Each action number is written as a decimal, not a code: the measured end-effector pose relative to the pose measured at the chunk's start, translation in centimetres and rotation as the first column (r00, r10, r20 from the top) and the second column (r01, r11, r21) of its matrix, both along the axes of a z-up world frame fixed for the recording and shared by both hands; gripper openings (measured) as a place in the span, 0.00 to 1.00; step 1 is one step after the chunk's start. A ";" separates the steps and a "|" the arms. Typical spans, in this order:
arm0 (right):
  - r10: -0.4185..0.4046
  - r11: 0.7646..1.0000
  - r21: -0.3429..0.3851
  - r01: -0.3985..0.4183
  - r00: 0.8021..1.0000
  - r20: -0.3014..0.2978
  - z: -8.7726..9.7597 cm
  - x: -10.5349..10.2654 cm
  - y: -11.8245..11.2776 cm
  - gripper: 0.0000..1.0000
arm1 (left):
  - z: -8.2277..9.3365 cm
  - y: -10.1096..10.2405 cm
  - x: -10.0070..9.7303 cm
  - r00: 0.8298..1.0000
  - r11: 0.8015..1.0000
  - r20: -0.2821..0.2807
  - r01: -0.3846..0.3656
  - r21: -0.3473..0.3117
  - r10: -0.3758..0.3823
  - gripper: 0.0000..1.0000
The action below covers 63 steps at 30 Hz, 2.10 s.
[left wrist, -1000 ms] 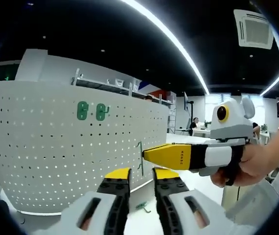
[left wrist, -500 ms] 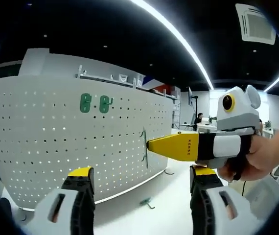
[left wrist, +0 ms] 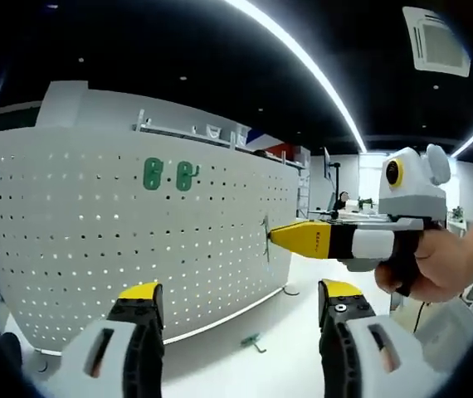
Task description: Insert the hook assembly into the mounting plate slot until the hook locks in place.
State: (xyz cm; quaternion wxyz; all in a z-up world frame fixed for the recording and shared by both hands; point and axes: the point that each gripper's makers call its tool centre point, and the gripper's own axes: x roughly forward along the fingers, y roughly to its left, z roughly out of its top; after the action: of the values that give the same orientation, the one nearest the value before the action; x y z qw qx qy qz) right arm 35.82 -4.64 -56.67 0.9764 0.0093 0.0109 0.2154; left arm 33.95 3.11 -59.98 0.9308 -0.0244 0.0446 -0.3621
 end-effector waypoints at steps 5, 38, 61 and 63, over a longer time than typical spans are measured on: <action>-0.100 0.995 -0.017 0.100 0.995 0.002 -0.3 0.5 -3.0 0.01 | -0.1 0.4 0.0 1.000 1.000 0.002 -0.010 0.008 0.010 0.78; -0.143 0.988 0.066 0.138 0.986 0.084 4.3 6.9 -2.5 0.01 | 0.6 4.5 -0.2 0.996 0.996 -0.003 -0.090 -0.016 0.090 0.77; -0.184 0.981 0.089 0.175 0.976 0.119 6.9 11.7 -1.9 0.01 | 0.9 6.2 -0.8 0.992 0.992 0.005 -0.128 -0.018 0.128 0.75; -0.189 0.979 0.100 0.177 0.975 0.116 7.0 12.1 -2.0 0.01 | 1.0 6.6 -0.7 0.991 0.990 0.002 -0.136 -0.027 0.136 0.74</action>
State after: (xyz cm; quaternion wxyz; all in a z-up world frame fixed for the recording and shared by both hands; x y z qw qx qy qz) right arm 47.89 -6.63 -49.66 0.9895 0.0404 -0.0607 0.1249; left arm 33.24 9.69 -59.01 0.9529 -0.0393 0.0363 -0.2985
